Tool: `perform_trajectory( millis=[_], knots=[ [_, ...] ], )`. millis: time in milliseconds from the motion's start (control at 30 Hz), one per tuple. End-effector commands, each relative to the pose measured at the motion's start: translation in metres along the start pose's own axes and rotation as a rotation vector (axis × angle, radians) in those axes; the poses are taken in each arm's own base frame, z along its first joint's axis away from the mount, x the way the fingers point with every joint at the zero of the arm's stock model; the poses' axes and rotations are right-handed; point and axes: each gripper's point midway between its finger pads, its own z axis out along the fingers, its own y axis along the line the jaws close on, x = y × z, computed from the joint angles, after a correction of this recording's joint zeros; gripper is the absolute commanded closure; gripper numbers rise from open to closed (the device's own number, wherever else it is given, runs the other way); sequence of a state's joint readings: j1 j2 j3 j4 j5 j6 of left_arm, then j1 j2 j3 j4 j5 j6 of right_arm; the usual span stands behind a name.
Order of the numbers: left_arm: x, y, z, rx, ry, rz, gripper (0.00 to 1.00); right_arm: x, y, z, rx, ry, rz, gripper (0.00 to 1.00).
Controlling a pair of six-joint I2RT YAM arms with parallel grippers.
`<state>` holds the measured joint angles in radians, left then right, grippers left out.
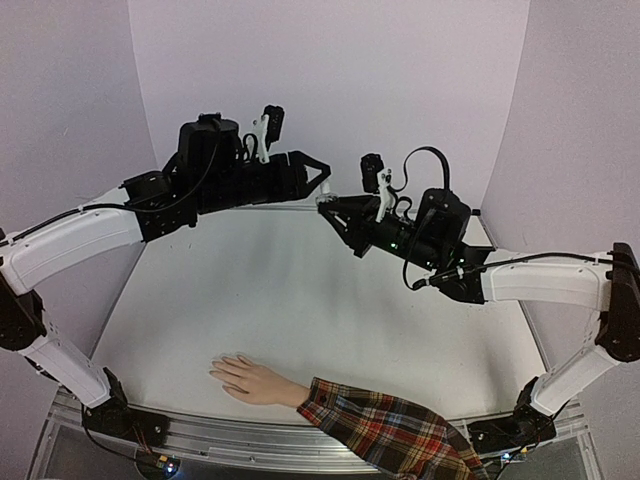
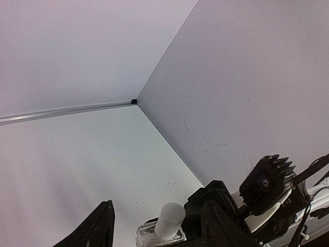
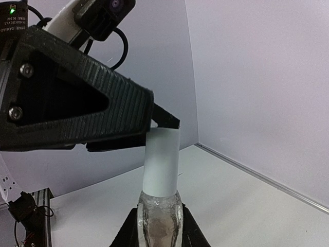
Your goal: Paint the nails
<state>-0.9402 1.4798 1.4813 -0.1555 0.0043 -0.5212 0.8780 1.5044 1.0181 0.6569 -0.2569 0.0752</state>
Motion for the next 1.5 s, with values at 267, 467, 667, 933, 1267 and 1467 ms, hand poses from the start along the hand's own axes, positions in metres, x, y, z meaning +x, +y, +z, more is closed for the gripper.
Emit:
perform_trajectory(
  millis=[267, 467, 667, 933, 1267, 1467],
  knots=[
    [-0.020, -0.030, 0.004, 0.085, -0.036, 0.032, 0.49, -0.031, 0.005, 0.004, -0.001, -0.081, -0.028, 1.00],
    [-0.016, -0.032, 0.006, 0.088, -0.022, 0.049, 0.63, -0.035, 0.005, 0.005, -0.002, -0.089, -0.032, 1.00],
    [-0.012, -0.032, 0.006, 0.089, -0.013, 0.054, 0.83, -0.040, 0.006, 0.005, -0.005, -0.098, -0.023, 1.00],
    [0.019, -0.053, -0.009, 0.261, 0.078, 0.149, 0.99, -0.067, 0.016, -0.004, -0.077, -0.147, 0.001, 1.00],
    [0.082, -0.108, -0.082, 0.946, 0.286, 0.397, 1.00, -0.117, 0.104, -0.064, -0.825, -0.181, -0.011, 1.00],
    [0.042, -0.093, -0.072, 0.830, 0.153, 0.353, 0.92, -0.121, 0.093, -0.071, -0.744, -0.225, -0.047, 1.00]
  ],
)
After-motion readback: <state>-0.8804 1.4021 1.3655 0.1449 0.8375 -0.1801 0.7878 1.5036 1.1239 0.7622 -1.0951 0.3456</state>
